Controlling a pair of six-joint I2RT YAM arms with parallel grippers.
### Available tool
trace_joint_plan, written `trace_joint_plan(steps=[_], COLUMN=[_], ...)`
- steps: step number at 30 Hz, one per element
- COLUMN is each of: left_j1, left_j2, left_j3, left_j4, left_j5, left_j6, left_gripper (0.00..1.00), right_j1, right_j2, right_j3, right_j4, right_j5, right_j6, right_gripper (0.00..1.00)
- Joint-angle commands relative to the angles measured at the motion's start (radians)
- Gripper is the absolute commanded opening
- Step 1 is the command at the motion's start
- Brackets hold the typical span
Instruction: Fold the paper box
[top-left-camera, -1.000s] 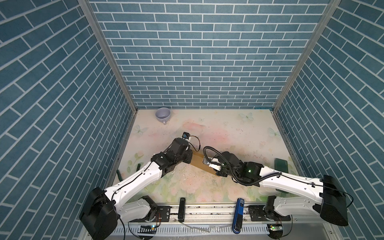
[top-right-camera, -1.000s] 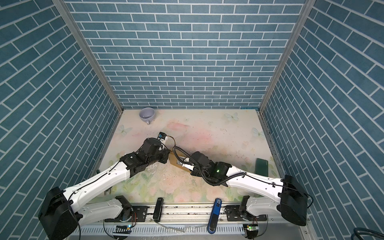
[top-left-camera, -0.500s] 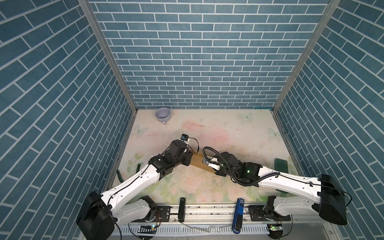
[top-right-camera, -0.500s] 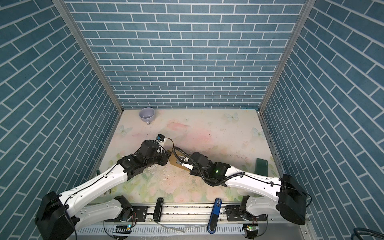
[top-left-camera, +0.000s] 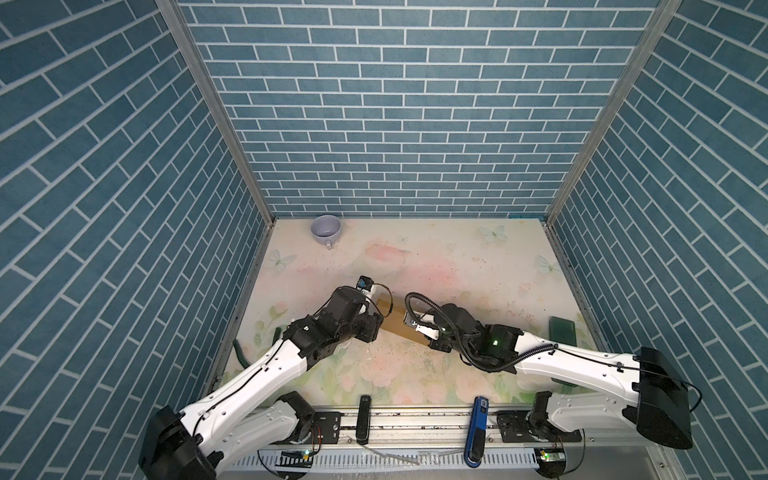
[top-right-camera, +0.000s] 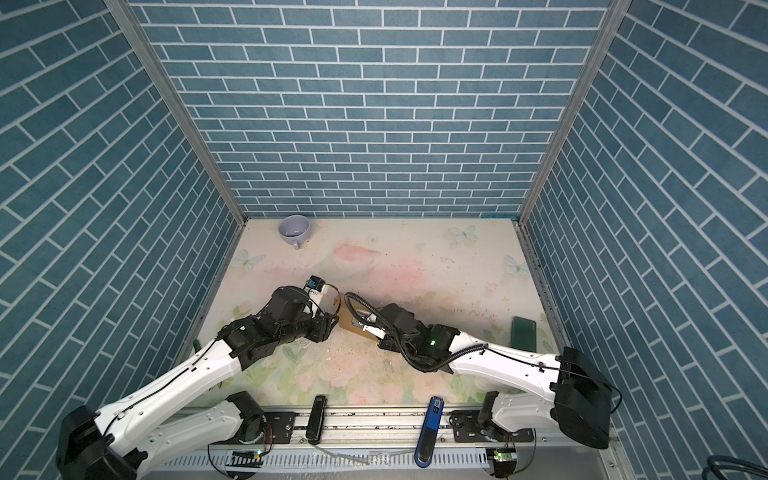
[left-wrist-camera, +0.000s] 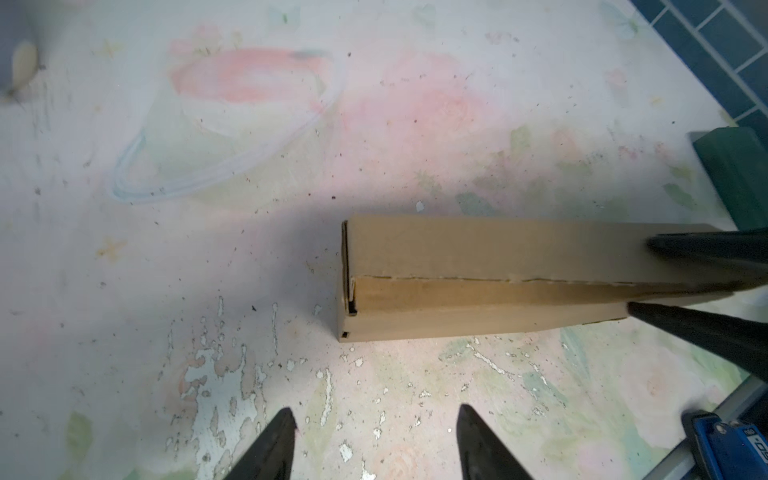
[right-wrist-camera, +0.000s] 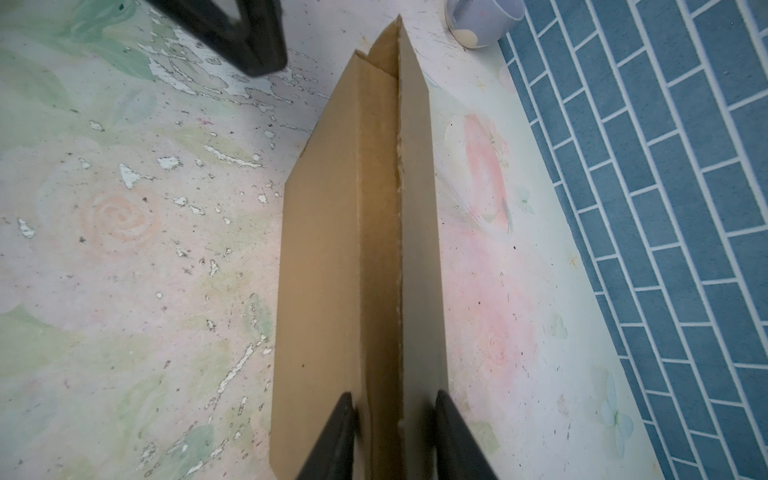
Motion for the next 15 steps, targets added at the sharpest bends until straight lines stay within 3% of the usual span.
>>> trace_joint_plan(steps=[1, 6, 15], left_j1=[0.030, 0.107, 0.121], left_j2=[-0.043, -0.006, 0.172], left_j3=[0.001, 0.013, 0.030], left_j4=[0.048, 0.156, 0.302], left_j5=[0.029, 0.121, 0.152], left_j6=[-0.030, -0.054, -0.066], left_gripper=[0.68, 0.73, 0.74], right_j1=[0.000, 0.001, 0.002], right_j2=[0.026, 0.026, 0.026], right_j3=[-0.030, -0.026, -0.017], right_j4=[-0.044, -0.044, -0.056], right_j5=[-0.012, -0.020, -0.028], right_j6=[0.024, 0.025, 0.027], right_gripper=[0.32, 0.32, 0.32])
